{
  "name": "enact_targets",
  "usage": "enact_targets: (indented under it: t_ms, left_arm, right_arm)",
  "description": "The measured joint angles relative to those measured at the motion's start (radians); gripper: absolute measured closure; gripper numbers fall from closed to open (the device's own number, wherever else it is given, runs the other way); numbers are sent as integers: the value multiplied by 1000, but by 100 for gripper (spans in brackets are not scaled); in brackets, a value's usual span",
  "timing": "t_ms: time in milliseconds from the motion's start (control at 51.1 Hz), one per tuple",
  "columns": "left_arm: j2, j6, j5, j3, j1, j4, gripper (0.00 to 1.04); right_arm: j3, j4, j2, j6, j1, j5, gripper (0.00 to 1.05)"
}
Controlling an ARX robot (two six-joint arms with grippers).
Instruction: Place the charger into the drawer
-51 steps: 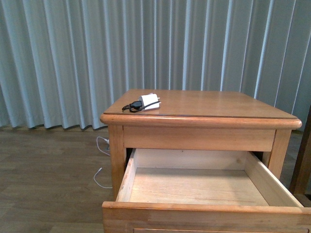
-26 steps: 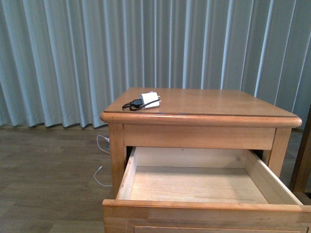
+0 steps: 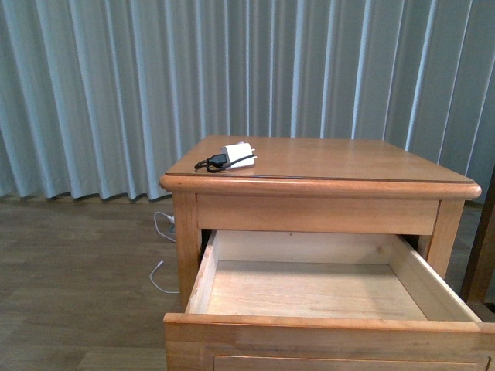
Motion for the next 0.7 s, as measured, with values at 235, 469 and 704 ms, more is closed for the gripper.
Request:
enact_targets:
  t_ms: [235,469,704]
  left_arm:
    - [102,-7,-294,2,-105,123,6]
    - [665,-24,-174,200,-96,416,6]
    - [1127,5,-209,490,-229,497,6]
  right_arm:
    - [0,0,0,-2,0,0,8]
    - [0,0,0,-2,0,0,8]
    - [0,0,0,-2,0,0,8]
